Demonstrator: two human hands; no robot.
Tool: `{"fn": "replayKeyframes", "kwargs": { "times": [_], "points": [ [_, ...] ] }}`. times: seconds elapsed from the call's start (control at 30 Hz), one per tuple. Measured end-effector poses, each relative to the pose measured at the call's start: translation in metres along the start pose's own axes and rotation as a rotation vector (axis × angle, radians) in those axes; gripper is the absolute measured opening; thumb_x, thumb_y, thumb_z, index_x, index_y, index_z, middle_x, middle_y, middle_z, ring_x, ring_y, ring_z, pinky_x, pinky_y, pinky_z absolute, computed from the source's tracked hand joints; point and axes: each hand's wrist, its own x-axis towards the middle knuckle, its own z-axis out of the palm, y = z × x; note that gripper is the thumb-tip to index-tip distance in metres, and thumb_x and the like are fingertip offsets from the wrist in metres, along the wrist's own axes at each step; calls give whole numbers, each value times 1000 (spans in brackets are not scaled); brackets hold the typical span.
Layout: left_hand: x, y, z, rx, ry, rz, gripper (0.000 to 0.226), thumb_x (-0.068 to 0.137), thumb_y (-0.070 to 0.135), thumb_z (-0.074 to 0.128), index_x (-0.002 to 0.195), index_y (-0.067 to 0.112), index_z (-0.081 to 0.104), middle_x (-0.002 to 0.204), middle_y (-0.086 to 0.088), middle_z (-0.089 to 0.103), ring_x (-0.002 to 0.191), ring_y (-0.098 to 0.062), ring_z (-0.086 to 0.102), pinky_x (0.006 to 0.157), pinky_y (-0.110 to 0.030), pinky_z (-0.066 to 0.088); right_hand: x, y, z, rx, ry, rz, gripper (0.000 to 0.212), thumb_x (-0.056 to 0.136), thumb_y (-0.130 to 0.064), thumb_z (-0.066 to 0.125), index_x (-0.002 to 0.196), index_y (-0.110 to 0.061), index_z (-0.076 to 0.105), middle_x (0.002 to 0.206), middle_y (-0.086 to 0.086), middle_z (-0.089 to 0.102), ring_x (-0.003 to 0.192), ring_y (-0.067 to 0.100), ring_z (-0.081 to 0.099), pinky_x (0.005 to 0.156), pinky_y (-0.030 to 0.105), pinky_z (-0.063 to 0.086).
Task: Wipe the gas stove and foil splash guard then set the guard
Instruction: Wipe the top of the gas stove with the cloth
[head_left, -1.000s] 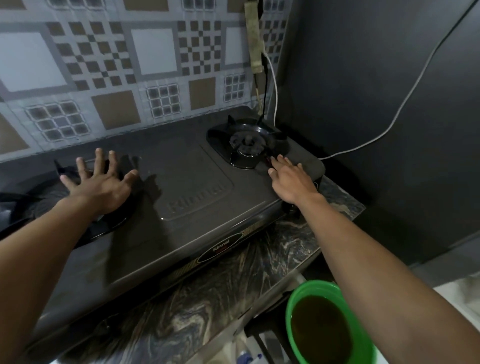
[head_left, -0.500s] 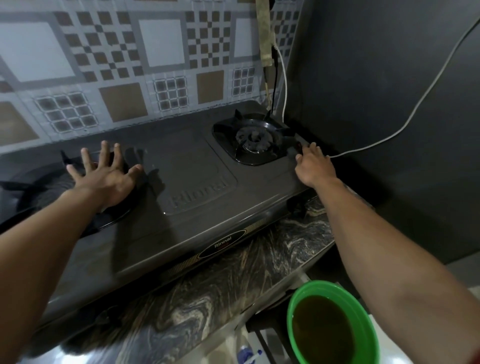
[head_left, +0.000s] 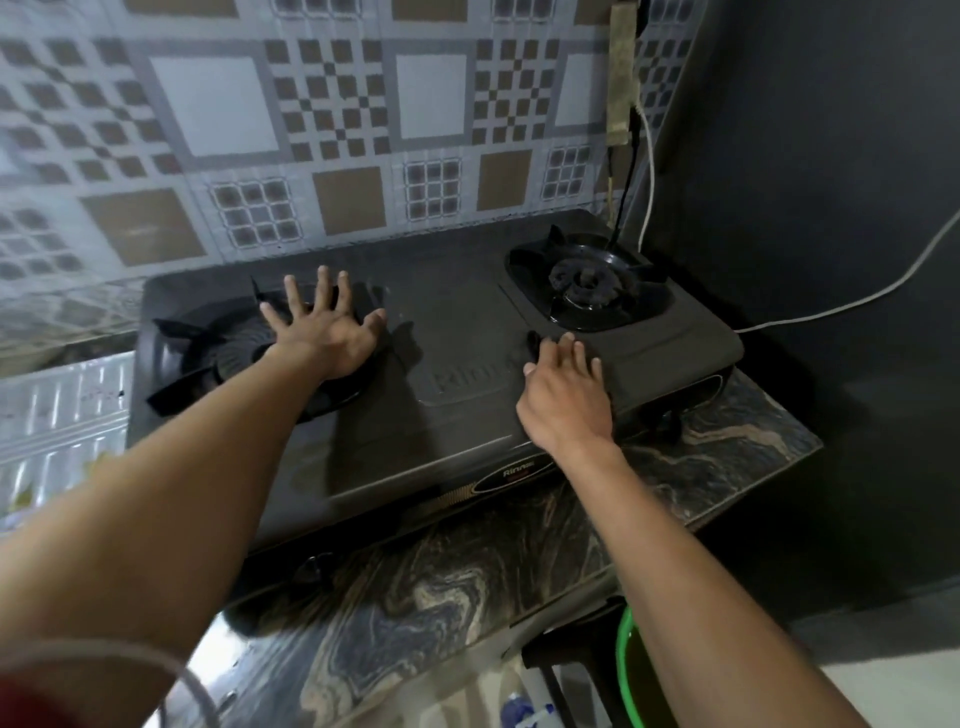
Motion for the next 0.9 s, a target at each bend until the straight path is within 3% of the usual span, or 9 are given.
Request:
{"fn": "replayKeyframes", "kwargs": {
  "times": [0.2,0.33,0.43,0.57,0.7,0.9],
  "points": [
    [2,2,2,-14,3,14,81,95,72,15,158,28,-11,164,3,-25,148,-36,-26,116,-65,-13,-40,-63,11,4,-24,-279,54,104,-28,31,153,-6,24,161,21,21,150,32,19,122,47,13],
    [5,0,3,-15,6,28,82,95,71,15,158,27,-11,164,3,-25,148,-36,-27,115,-65,-13,-71,-95,18,39,-18,-559,52,105,-27,34,153,-9,31,161,14,27,151,25,20,123,42,14],
    [5,-1,4,-16,12,33,82,95,71,15,158,27,-11,163,3,-26,148,-35,-27,116,-65,-13,-75,-83,18,88,-3,-609,50,105,-31,36,152,-13,36,160,11,31,150,21,23,122,38,17],
    [7,-4,5,-16,22,36,81,95,72,15,158,27,-11,163,2,-26,148,-34,-27,116,-65,-13,-62,-44,12,86,-35,-562,52,106,-35,30,154,-15,32,162,5,28,150,16,20,124,35,12],
    [5,-5,4,-10,31,40,82,95,72,14,158,27,-11,164,2,-25,148,-35,-27,115,-65,-13,-32,9,1,64,-47,-361,54,107,-37,24,156,-16,25,164,5,21,151,16,16,124,36,9],
    [-7,-8,-3,32,80,79,82,95,71,8,159,22,-7,166,-2,-16,150,-34,-20,117,-64,-11,1,31,-14,43,-99,-198,49,107,-35,26,154,-25,30,163,-1,24,152,17,12,123,50,3]
  ]
}}
